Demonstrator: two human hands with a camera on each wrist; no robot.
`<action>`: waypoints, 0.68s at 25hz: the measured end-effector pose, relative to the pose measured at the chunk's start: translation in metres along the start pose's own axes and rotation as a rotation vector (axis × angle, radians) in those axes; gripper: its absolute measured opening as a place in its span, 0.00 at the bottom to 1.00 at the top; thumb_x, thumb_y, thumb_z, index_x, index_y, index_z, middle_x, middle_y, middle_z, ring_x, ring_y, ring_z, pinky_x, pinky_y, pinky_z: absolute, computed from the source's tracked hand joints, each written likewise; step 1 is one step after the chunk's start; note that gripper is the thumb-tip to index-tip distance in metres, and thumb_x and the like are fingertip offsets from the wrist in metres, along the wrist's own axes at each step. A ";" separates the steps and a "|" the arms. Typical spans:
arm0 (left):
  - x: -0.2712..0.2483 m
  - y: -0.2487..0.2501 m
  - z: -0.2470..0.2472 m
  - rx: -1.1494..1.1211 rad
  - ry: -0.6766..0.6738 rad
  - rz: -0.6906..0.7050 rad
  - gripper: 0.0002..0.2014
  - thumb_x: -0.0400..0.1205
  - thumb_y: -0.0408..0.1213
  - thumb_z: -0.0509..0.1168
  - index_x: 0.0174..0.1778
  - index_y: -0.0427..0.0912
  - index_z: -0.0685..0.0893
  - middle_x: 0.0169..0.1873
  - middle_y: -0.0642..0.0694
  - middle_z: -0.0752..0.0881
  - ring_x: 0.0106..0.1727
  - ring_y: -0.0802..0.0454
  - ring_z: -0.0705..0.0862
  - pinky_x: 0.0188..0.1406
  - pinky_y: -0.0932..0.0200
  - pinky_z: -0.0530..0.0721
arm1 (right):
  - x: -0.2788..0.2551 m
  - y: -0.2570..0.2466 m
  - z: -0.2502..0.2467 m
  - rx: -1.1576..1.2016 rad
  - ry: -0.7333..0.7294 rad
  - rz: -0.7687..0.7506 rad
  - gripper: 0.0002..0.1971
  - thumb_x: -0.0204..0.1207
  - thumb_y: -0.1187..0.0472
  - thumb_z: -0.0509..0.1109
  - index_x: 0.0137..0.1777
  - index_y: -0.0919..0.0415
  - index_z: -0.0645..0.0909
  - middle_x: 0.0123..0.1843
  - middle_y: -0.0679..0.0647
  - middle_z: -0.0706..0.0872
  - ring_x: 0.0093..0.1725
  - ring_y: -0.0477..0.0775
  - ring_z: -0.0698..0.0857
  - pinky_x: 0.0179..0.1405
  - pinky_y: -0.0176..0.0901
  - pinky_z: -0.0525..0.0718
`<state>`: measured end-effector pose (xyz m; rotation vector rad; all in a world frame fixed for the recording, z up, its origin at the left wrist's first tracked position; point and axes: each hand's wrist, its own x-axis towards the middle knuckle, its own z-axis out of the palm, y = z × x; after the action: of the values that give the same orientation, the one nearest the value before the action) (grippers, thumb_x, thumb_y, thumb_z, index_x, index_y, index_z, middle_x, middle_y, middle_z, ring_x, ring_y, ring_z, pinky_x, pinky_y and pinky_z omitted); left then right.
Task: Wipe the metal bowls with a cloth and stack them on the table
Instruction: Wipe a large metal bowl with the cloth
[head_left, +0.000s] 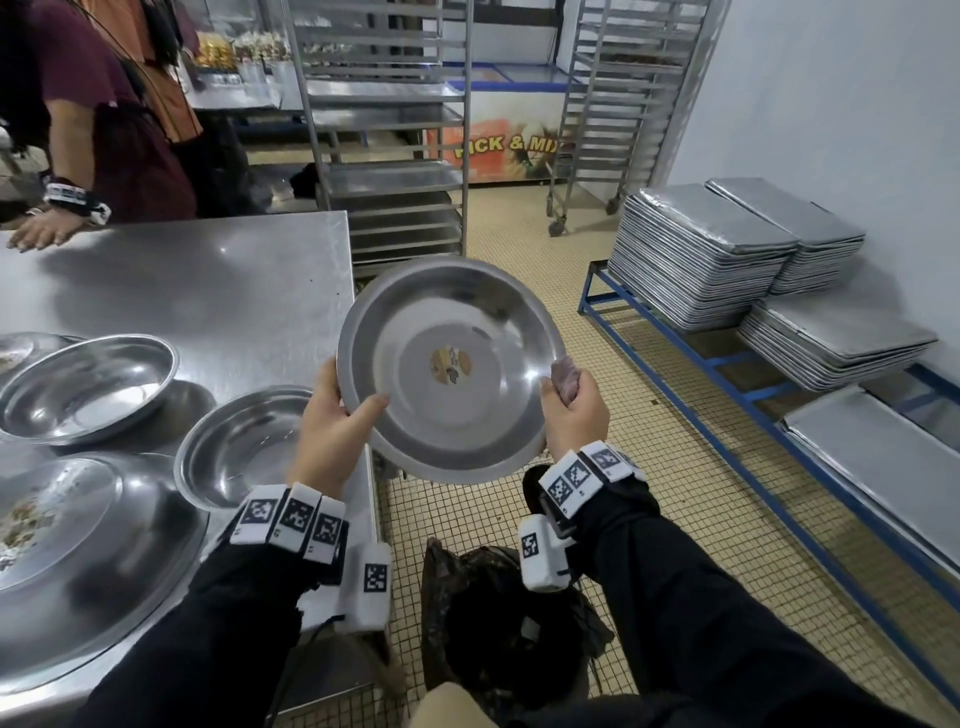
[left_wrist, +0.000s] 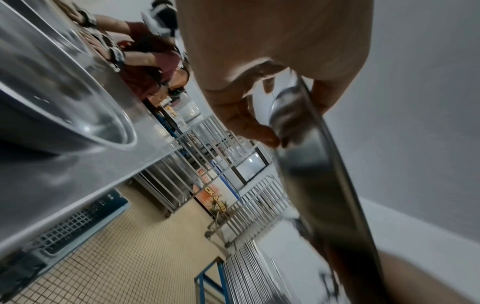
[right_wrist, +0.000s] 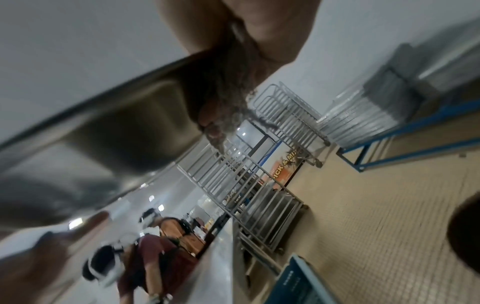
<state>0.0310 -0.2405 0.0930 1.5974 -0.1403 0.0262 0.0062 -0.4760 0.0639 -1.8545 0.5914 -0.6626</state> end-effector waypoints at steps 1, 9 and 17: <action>-0.005 0.000 0.006 -0.026 -0.024 0.034 0.22 0.79 0.27 0.68 0.66 0.50 0.73 0.51 0.49 0.85 0.48 0.56 0.89 0.45 0.58 0.88 | -0.006 -0.003 0.003 0.070 0.055 0.020 0.11 0.78 0.57 0.70 0.42 0.62 0.73 0.32 0.47 0.77 0.29 0.42 0.75 0.24 0.22 0.73; -0.007 -0.004 0.034 -0.087 0.062 -0.109 0.12 0.82 0.27 0.61 0.57 0.47 0.76 0.44 0.47 0.82 0.40 0.54 0.82 0.36 0.65 0.84 | -0.019 -0.011 0.014 0.131 -0.140 0.116 0.12 0.85 0.52 0.58 0.55 0.61 0.75 0.44 0.52 0.83 0.40 0.48 0.82 0.25 0.24 0.76; 0.004 -0.006 0.020 0.097 0.153 -0.012 0.08 0.86 0.30 0.58 0.58 0.45 0.75 0.40 0.52 0.81 0.41 0.61 0.79 0.35 0.71 0.75 | -0.049 -0.005 0.026 -0.162 -0.390 -0.325 0.21 0.84 0.53 0.59 0.77 0.49 0.66 0.71 0.45 0.77 0.66 0.41 0.76 0.65 0.36 0.75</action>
<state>0.0343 -0.2603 0.0873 1.6862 -0.0102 0.1475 -0.0113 -0.4246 0.0523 -2.1835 0.0900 -0.4491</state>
